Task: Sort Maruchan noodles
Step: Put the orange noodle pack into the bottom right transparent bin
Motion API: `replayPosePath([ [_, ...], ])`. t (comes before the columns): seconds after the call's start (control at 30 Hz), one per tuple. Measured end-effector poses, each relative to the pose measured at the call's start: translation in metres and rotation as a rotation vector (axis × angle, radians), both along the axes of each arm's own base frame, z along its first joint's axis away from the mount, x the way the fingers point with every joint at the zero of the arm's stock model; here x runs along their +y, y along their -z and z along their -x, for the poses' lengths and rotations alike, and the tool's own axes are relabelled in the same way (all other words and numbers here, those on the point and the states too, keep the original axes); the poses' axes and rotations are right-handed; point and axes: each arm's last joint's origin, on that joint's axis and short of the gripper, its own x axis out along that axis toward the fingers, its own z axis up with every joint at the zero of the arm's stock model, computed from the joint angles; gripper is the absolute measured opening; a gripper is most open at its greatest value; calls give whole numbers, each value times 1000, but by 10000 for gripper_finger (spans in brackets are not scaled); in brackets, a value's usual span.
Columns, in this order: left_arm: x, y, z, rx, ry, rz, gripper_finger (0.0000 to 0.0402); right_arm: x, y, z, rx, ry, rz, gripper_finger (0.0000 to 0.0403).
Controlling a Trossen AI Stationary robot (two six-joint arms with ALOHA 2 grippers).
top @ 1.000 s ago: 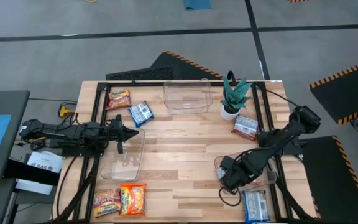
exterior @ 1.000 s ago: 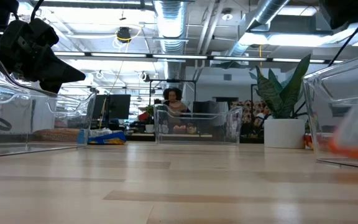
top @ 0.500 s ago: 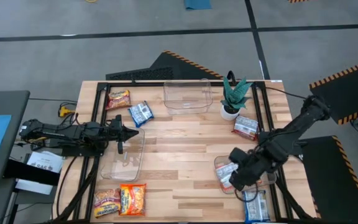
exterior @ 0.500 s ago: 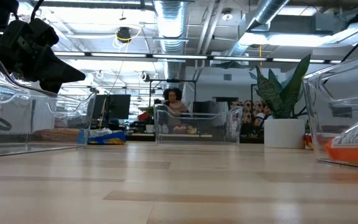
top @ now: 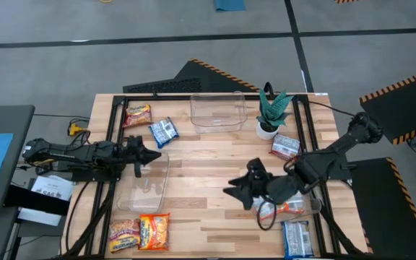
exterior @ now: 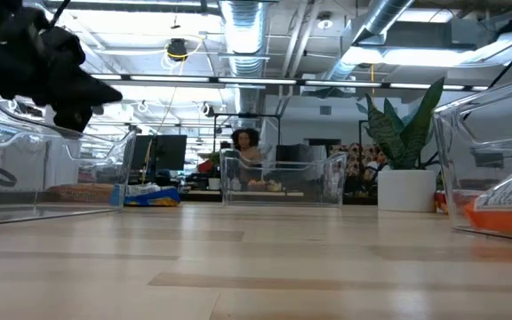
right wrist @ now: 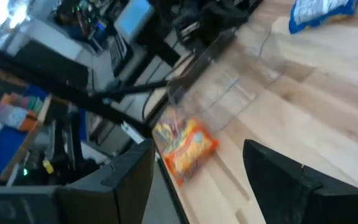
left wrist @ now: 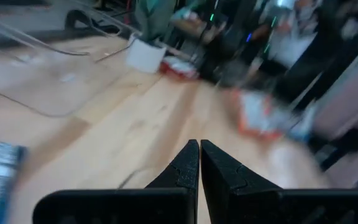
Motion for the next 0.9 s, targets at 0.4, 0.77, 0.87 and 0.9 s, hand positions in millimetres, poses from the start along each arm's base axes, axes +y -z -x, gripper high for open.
replayPosePath([
  [0.4, 1, -92, 11, -294, 23, 84, 51, -22, -9, -2, -6, 9, 78, 270],
  [0.77, -44, -206, -36, -118, 577, 19, 204, -19, -2, 3, 74, -55, 110, 270],
  [0.87, -71, -219, -57, -50, 693, -4, 213, -17, 0, 5, 97, -66, 123, 270],
  [0.9, -82, -222, -63, -12, 732, -16, 214, -16, 1, 6, 106, -70, 128, 270],
])
